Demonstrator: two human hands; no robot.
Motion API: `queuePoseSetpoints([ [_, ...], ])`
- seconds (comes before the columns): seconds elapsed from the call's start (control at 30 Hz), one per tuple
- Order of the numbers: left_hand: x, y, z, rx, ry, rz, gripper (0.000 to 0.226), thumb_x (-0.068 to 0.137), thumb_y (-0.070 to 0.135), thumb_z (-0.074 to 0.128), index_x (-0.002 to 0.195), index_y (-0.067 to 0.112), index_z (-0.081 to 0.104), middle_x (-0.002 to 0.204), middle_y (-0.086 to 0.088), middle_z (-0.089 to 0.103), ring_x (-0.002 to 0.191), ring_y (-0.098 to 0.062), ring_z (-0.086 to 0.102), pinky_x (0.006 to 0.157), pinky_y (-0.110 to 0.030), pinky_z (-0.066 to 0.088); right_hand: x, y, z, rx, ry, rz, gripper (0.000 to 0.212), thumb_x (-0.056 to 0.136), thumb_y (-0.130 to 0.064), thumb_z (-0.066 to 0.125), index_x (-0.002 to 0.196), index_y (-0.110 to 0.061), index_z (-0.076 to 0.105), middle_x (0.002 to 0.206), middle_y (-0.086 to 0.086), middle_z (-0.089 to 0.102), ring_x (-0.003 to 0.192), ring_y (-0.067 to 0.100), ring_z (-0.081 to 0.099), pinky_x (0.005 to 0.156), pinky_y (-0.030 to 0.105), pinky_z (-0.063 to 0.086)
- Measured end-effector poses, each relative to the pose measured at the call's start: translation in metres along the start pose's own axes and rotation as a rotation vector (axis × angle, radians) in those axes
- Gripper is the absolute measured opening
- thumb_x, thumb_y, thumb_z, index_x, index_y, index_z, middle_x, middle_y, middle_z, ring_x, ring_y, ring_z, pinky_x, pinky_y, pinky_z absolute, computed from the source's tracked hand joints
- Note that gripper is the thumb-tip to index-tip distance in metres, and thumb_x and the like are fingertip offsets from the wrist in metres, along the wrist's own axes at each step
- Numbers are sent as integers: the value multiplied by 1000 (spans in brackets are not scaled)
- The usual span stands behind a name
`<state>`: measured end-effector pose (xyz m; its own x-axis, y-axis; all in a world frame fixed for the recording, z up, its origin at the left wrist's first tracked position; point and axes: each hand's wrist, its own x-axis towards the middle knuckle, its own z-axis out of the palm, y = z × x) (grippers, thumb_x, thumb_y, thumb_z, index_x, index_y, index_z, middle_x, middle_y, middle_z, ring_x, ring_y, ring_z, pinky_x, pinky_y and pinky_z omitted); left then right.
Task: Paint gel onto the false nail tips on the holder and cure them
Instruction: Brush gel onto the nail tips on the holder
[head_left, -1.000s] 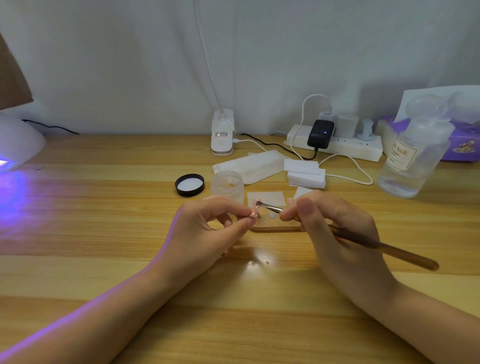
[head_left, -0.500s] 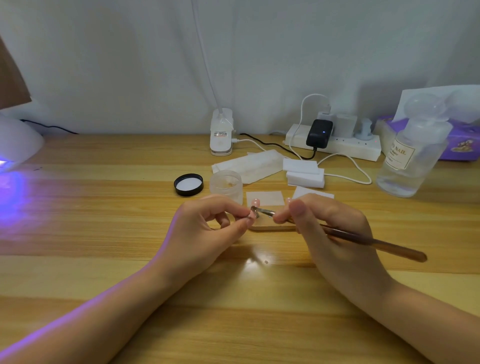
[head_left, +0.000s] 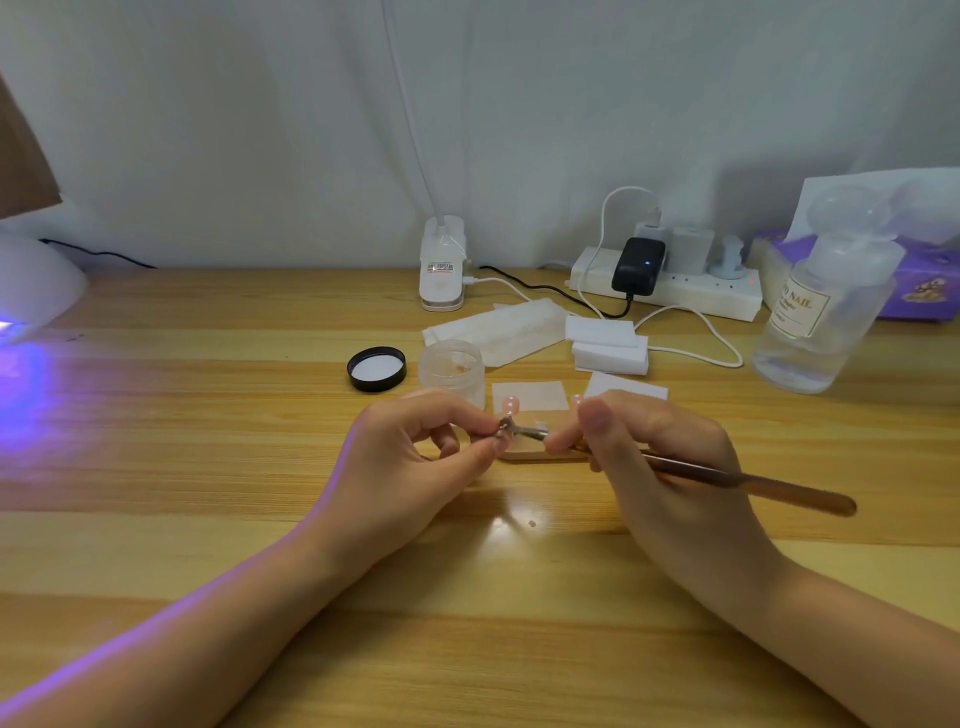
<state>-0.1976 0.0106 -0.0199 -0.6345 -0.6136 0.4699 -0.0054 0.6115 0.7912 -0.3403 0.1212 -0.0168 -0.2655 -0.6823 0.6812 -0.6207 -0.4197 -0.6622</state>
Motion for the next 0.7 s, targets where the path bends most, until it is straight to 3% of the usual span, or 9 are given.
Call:
queuePoseSetpoints([
  [0.17,0,-3,0,19,4,5,28,73,11,74,71,38,68,70,20,63,59,1,50,48,-7,41,-2,-1,-1,88,-9,-14,44,90,-44,38,67,-18,65,51,-16,52,50,-2,51,54,10,38],
  [0.27,0,-2,0,-4,10,-1,21,72,20,73,69,40,69,69,19,62,59,0,50,48,-6,39,-2,-2,-4,134,27,45,40,89,-49,40,76,-19,63,50,3,50,43,4,43,46,16,36],
  [0.4,0,0,0,-29,-3,-18,9,71,27,71,72,35,69,72,14,64,59,-2,50,48,-8,41,-1,-3,-4,104,15,132,8,85,-34,59,88,-27,58,68,-3,66,59,7,60,55,19,47],
  [0.53,0,0,1,-16,19,-26,25,72,13,74,69,36,67,69,15,63,56,-1,49,48,-7,38,-2,-4,-2,-13,-45,37,13,81,-31,57,76,-20,64,68,-5,63,64,11,59,59,26,48],
  [0.7,0,1,1,-7,9,-11,30,74,8,73,70,37,66,70,19,64,60,-1,51,47,-8,41,-3,-1,-1,-64,-50,42,28,87,-36,45,71,-21,63,72,-4,63,68,12,60,64,23,46],
])
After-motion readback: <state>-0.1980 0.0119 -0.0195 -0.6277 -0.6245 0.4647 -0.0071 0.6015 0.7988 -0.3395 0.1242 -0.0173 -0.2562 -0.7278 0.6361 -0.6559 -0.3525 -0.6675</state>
